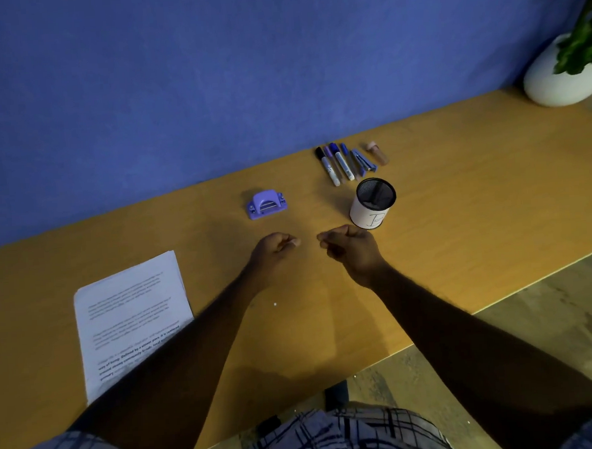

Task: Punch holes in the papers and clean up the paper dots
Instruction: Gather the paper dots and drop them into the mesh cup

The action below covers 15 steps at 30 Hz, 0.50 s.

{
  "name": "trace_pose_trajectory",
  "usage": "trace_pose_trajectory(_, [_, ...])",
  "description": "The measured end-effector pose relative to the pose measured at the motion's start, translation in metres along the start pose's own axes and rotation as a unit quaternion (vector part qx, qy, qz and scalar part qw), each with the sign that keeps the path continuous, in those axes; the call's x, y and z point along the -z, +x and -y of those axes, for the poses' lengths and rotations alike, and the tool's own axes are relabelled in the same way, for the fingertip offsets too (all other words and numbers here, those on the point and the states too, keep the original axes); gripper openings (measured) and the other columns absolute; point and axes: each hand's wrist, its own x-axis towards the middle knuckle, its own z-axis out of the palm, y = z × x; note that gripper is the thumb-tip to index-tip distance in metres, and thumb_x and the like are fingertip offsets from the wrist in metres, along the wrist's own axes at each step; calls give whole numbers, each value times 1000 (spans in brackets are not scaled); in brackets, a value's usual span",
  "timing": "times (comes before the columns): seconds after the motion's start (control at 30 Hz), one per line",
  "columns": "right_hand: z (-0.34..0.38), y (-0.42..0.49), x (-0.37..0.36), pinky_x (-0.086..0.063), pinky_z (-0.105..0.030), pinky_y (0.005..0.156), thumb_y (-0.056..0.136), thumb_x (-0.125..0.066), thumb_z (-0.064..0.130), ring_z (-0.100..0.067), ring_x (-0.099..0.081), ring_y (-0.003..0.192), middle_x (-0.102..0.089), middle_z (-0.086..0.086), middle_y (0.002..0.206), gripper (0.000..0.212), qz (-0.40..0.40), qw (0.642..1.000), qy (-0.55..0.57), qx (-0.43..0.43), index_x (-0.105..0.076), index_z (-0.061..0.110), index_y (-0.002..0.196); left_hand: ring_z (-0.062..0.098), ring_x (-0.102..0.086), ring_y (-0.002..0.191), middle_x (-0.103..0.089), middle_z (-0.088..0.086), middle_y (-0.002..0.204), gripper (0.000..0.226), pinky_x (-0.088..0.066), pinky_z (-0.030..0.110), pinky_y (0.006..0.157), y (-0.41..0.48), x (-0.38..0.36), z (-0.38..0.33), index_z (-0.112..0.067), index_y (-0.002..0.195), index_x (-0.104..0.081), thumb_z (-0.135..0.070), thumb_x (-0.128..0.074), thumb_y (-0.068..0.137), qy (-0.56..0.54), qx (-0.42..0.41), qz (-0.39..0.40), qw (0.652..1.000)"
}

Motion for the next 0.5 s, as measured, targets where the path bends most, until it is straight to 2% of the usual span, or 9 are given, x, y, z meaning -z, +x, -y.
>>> trace_pose_trajectory(0.1, [24,9,12,-44,-25,55,85,-65,-3,-17,-59,61,-68,-10,66,16,-14,999,43,24,-71,4,72,4,-60,77,-67,-7,82,14,-48,19,72,19,-15,-26,-17,91,-67,-25,-57,95,-31,-7,23,999])
trace_pose_trajectory(0.17, [40,17,26,-45,-26,57,83,-67,-2,-18,-59,63,-69,-8,64,24,-39,998,7,49,-73,11,63,10,-62,79,-68,0,83,15,-52,24,75,34,-28,-49,-11,91,-66,-20,-55,96,-35,-27,35,998])
trace_pose_trajectory(0.23, [54,25,42,-47,-30,61,80,-71,-2,-19,-60,62,-70,-5,61,19,-78,993,-53,76,-72,8,64,11,-65,75,-69,2,78,14,-54,22,69,48,-41,-72,-9,87,-65,-17,-56,95,-22,-44,39,998])
trace_pose_trajectory(0.3, [69,35,60,-50,-35,63,76,-74,-3,-21,-62,63,-69,-8,64,15,-120,979,-129,106,-68,7,66,6,-65,63,-68,1,70,15,-53,18,59,64,-53,-92,-10,78,-65,-14,-61,92,14,-73,34,997])
trace_pose_trajectory(0.37, [85,45,75,-54,-37,64,71,-79,3,-22,-65,67,-70,-11,71,19,-153,949,-243,128,-65,15,65,2,-64,59,-69,2,68,16,-51,17,57,80,-63,-109,-8,71,-66,-10,-63,87,89,-115,19,989])
trace_pose_trajectory(0.43, [99,54,86,-50,-33,59,69,-79,10,-13,-63,64,-70,-2,70,21,-161,905,-364,153,-63,22,64,9,-64,70,-72,9,78,11,-48,22,63,94,-72,-124,0,78,-70,-10,-66,82,167,-157,-4,973])
trace_pose_trajectory(0.5, [108,60,94,-44,-26,61,71,-76,10,-9,-60,65,-72,1,78,15,-150,862,-451,177,-66,21,69,12,-63,76,-74,12,85,13,-41,18,63,106,-78,-134,1,86,-74,-8,-66,81,220,-196,-4,956])
